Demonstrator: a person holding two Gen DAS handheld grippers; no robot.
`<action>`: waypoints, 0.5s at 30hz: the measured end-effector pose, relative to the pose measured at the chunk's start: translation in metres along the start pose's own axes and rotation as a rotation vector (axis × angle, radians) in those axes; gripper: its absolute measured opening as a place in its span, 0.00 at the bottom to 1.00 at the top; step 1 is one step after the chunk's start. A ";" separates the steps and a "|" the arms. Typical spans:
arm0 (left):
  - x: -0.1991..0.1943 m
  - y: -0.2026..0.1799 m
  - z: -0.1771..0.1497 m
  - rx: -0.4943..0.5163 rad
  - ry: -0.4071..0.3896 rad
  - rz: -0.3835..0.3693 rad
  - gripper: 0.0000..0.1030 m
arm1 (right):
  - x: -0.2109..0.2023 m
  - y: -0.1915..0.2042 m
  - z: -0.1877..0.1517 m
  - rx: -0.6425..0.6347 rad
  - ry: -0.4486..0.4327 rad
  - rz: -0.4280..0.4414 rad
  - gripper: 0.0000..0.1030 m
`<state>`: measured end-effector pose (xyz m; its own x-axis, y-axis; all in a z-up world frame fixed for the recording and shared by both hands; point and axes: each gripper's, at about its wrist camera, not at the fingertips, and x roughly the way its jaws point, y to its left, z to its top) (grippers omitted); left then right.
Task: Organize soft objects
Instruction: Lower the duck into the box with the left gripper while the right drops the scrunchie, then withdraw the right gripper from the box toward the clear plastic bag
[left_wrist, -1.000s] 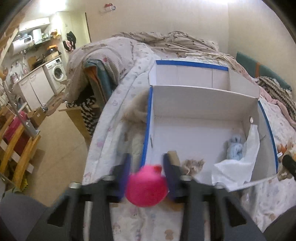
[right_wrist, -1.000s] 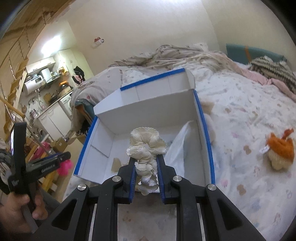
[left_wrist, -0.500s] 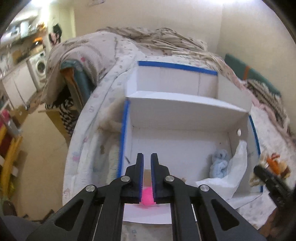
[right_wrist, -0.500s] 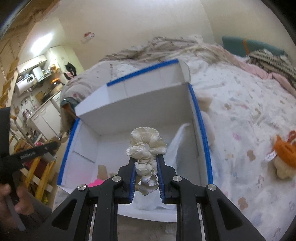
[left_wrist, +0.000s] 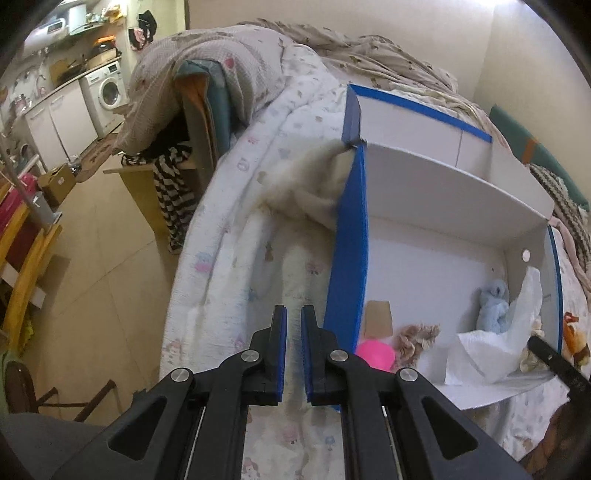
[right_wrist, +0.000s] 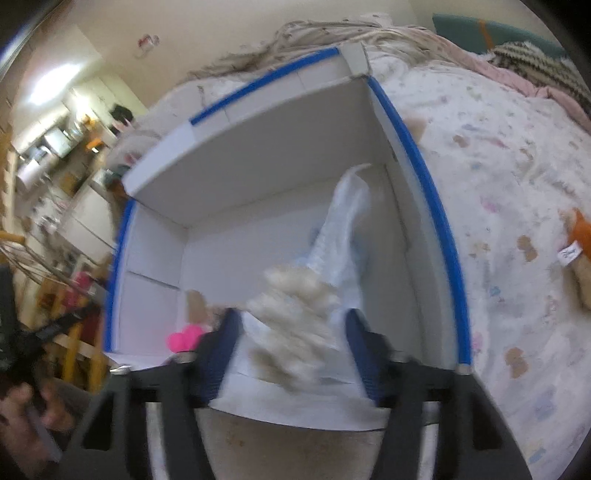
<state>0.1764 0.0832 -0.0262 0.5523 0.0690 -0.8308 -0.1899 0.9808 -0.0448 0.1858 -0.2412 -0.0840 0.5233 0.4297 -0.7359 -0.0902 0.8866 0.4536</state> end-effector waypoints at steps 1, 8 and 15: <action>0.000 -0.001 -0.001 0.006 0.000 -0.004 0.07 | -0.003 0.002 0.000 -0.003 -0.009 0.009 0.70; 0.001 -0.010 -0.005 0.034 -0.005 -0.025 0.07 | -0.023 0.011 0.000 -0.047 -0.116 -0.001 0.86; -0.001 -0.017 -0.009 0.058 0.005 -0.040 0.18 | -0.035 0.010 -0.002 -0.031 -0.153 -0.005 0.87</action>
<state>0.1721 0.0646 -0.0294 0.5543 0.0290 -0.8318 -0.1203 0.9917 -0.0457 0.1649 -0.2469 -0.0548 0.6467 0.3963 -0.6517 -0.1125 0.8946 0.4324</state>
